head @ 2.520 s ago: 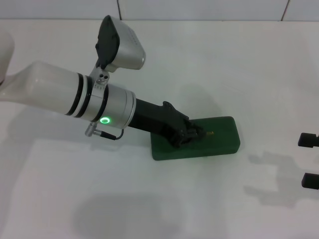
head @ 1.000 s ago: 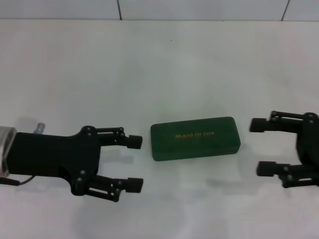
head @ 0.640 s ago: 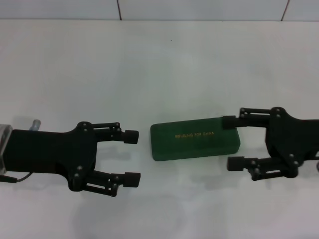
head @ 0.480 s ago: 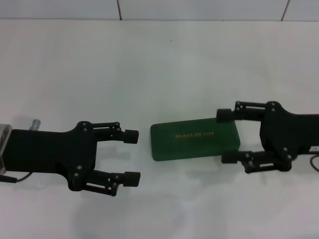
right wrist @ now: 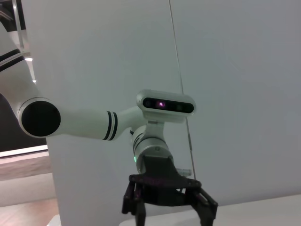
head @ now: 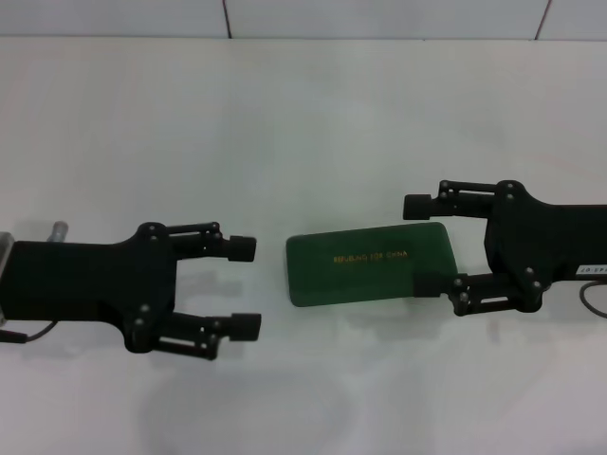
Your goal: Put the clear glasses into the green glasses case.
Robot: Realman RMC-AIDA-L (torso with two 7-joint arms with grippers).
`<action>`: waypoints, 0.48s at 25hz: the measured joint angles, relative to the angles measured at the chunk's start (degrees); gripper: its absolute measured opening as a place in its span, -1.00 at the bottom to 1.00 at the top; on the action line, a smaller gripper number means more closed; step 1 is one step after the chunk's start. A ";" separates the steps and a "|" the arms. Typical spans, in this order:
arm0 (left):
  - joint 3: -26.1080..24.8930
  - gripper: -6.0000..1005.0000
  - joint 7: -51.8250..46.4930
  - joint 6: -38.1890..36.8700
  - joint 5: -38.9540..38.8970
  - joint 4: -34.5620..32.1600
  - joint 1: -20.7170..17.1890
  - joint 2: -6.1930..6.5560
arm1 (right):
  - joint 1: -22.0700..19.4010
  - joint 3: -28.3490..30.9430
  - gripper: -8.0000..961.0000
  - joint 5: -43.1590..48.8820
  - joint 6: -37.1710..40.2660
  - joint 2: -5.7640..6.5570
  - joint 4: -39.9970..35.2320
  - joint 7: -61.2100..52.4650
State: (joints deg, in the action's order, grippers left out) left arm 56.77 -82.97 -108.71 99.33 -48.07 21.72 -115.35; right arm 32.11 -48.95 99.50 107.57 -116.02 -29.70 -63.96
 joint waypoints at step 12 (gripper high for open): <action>-2.52 0.76 0.20 -0.01 0.36 0.00 -0.12 -0.19 | 0.05 -0.11 0.60 -0.02 -0.30 -0.08 0.10 0.55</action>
State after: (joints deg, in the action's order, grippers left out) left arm 54.25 -82.77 -108.72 99.70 -48.07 21.60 -115.54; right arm 32.17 -49.06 99.48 107.27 -116.09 -29.60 -63.40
